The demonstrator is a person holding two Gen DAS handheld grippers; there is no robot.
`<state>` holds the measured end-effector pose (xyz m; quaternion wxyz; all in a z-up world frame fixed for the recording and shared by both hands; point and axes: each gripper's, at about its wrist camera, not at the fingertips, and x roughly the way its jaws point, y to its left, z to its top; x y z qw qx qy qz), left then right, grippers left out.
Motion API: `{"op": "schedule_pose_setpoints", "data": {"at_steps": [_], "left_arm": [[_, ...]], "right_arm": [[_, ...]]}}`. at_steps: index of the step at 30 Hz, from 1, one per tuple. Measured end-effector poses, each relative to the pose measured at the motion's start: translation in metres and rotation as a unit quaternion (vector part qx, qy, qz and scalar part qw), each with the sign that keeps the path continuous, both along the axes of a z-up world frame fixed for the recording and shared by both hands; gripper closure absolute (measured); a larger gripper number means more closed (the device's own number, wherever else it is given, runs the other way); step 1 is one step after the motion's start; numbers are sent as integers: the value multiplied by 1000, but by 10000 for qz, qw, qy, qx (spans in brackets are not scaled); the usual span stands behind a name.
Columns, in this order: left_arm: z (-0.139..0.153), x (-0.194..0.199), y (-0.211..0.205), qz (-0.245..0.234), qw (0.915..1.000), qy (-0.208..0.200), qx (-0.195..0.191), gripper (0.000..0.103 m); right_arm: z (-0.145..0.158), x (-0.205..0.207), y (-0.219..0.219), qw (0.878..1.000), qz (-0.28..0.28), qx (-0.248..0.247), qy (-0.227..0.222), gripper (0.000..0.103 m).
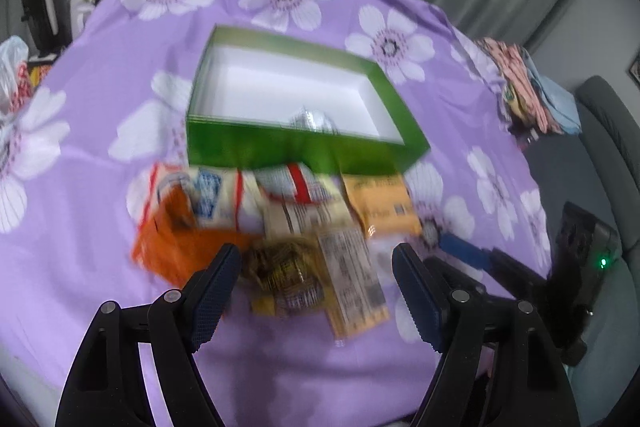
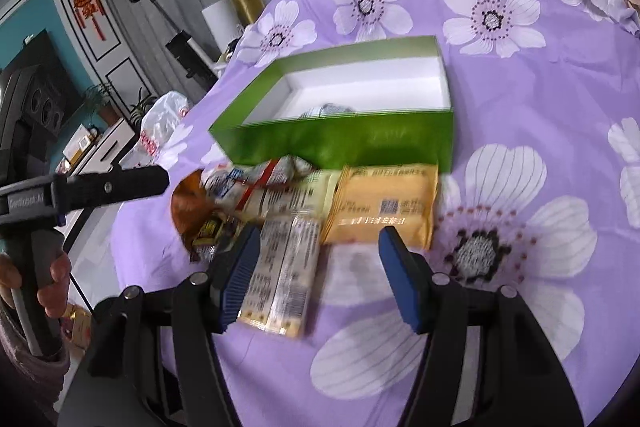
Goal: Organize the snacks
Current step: 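Return the left tool to the pile and grasp the long beige biscuit packet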
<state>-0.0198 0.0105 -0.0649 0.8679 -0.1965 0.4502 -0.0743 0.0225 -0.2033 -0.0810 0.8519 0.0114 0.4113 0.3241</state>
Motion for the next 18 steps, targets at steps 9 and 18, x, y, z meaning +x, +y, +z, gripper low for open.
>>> {"op": "schedule_pose_setpoints", "data": {"at_steps": [9,18], "left_arm": [[-37,-16,-38,-729,9939,591,-571,25],[-59,-2,-48,-607,9929,793,-645,25]], "right_arm": [[-18,-25,1,9991,344,-170,163,40],[-42,-26,-5,9977,375,-293,486,42]]}}
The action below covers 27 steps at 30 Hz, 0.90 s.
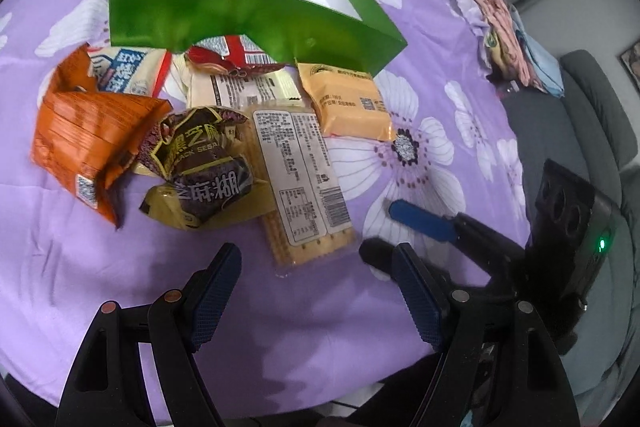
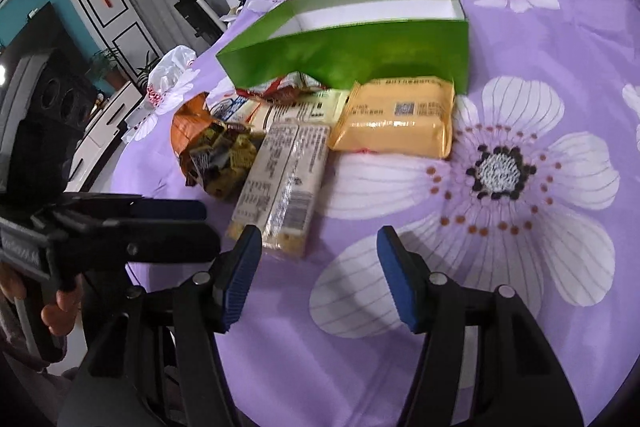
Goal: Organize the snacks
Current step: 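Return the left tool to the pile and grasp the long beige biscuit packet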
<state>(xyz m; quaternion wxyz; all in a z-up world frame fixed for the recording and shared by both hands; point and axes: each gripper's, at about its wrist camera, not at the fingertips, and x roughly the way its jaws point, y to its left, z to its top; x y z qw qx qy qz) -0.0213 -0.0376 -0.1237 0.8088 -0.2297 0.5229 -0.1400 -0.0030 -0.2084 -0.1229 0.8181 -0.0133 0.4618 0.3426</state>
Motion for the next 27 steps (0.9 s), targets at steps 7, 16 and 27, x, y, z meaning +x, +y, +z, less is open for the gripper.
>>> {"op": "schedule_pose_setpoints", "data": {"at_steps": [7,16,27], "left_arm": [[-7,18,1,172,9998,68,23,25],[-12,37,3,318,9993,27,169,40],[-16,35,3,373,9988,-12,306,57]], "right_arm": [[-10,0,13,9996,271,-15,58,42],[-13,8,25,9990,384,182,100,42],[-16,8,29,9987,384,302,109,59]]}}
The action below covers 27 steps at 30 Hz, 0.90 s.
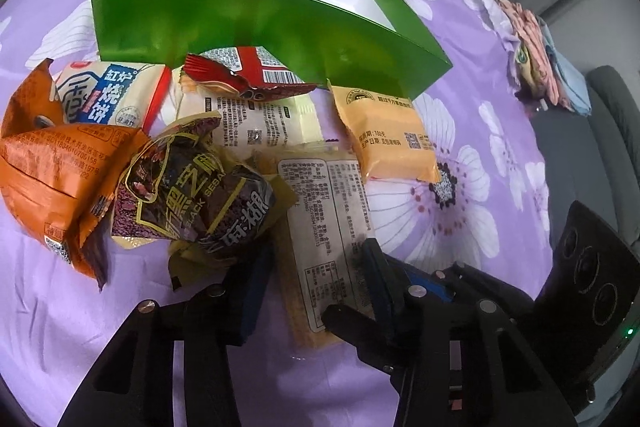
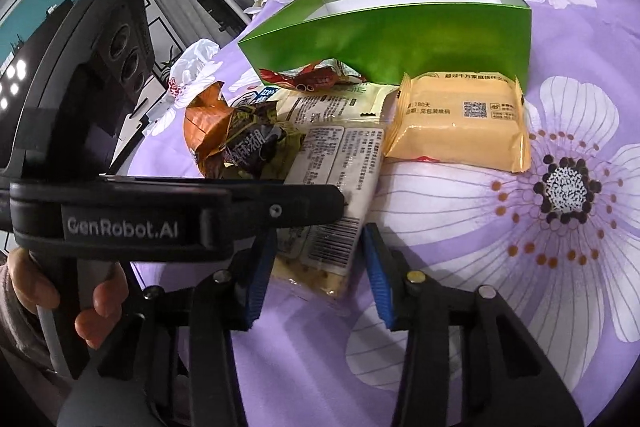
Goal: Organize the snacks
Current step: 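Return the left tool to the pile and grasp the long beige biscuit packet, then lift the biscuit packet into the green box and release it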
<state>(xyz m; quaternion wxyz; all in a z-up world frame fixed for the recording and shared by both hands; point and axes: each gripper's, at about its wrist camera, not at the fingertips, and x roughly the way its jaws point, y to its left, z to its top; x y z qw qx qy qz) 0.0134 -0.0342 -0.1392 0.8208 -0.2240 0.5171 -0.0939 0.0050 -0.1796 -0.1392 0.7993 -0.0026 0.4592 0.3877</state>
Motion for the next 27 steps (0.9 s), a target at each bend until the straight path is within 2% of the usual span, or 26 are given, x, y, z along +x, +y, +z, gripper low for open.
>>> {"op": "schedule_pose_setpoints", "data": {"at_steps": [9,18,27], "left_arm": [[12,-13,-7,-43,9999,-123,98,57],[41,-26,-21,-230,9983,-513,140,57],[70,-26,-22,-209,9949,-955,246,57]], "right_arm": [[5,-14,-5,9999,-76,28,-117,68],[21,-29,-18,9986,-284,48,-435,73],[49,-28,-21,9947,-461,197,-896,78]]}}
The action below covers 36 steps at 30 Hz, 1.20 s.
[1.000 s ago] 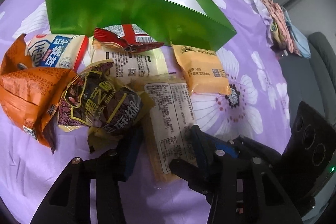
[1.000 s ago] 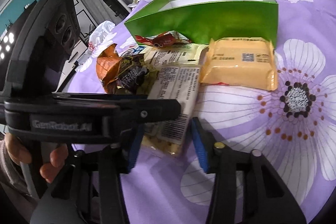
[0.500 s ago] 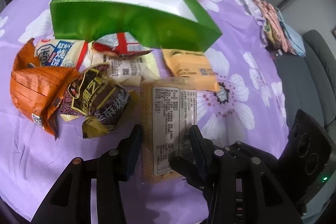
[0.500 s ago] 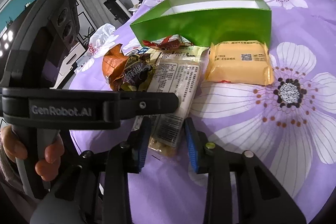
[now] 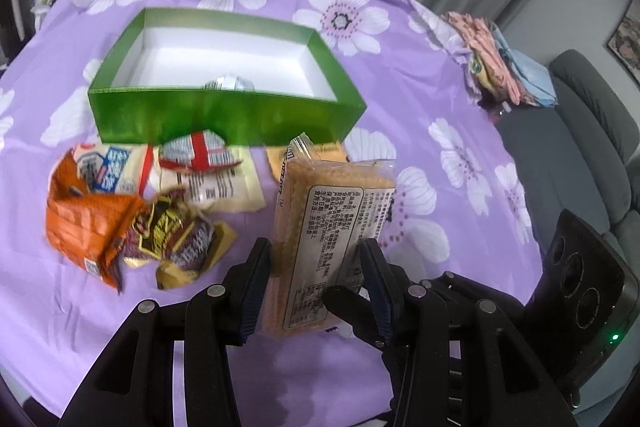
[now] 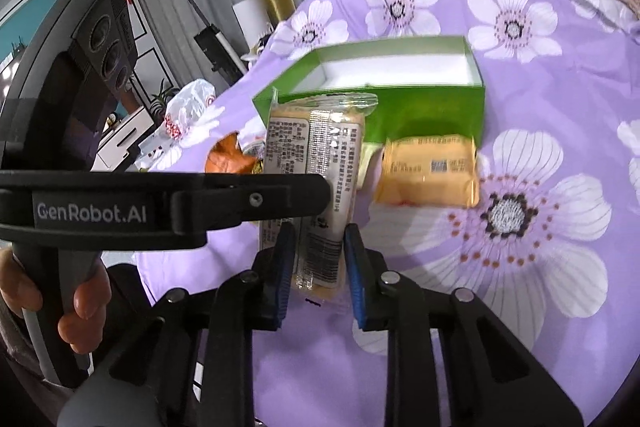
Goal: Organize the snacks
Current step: 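Lift the biscuit packet into the green box and release it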
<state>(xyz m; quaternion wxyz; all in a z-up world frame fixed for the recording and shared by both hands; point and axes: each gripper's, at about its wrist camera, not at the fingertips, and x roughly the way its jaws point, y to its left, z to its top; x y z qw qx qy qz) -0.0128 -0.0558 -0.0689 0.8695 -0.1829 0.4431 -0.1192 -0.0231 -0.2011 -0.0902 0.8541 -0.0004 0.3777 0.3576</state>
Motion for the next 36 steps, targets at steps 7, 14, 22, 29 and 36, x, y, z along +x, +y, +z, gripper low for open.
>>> {"op": "schedule_pose_setpoints", "data": {"at_steps": [7,14,22,29,36], "left_arm": [[26,13,7,23,9996,-276,-3,57],[56,41,24,116,9980,-621,48,57],[68,88,50,206,9971,-737,38,57],[49,129,71,377,9980,-507,61,57],[21,154,78,509,9985,-160,129,57]], "right_arm": [[25,14,6,9993,-52,100,-365,78],[52,41,19,9971,-4,155,-743,78],[72,87,45,9944,58,164,-1038,78],[63,128,71,9957,142,94,-909,78],[36,157,89,9981,133,-5,-600,73]]}}
